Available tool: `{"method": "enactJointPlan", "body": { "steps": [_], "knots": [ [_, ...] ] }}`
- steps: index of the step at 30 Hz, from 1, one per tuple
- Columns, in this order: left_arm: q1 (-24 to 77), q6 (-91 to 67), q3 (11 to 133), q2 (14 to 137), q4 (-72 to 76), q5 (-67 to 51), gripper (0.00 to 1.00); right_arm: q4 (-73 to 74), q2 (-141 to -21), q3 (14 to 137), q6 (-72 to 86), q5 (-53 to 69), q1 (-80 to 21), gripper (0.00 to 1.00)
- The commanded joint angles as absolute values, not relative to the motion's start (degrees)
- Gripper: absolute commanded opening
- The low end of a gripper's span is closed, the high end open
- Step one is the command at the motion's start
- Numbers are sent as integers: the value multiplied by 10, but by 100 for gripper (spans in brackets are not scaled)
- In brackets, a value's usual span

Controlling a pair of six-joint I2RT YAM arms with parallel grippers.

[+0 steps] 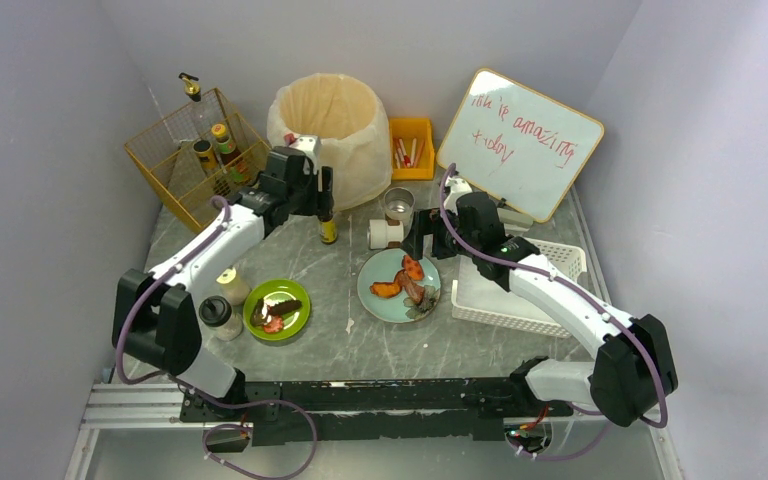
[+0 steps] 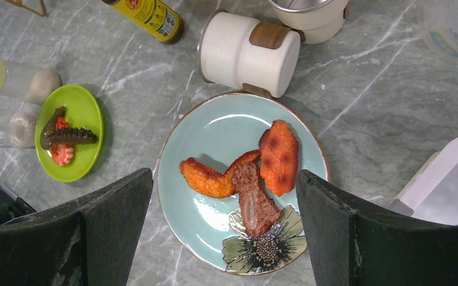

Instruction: Clear the kitchen counter

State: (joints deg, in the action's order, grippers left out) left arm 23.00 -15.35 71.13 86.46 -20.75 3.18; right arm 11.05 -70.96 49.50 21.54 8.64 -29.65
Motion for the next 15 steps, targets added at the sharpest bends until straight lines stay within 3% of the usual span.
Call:
{"method": "enactJointPlan", "body": {
  "steps": [1,10,15],
  "knots": [
    [246,-159,724,888,-183,50,75,87,-711,513,219,85,-294,93],
    [252,-158,741,922,-181,65,69,85,-723,515,217,91,-294,93],
    [252,-161,752,938,-177,58,58,88,-719,513,215,90,-294,93]
  ]
}}
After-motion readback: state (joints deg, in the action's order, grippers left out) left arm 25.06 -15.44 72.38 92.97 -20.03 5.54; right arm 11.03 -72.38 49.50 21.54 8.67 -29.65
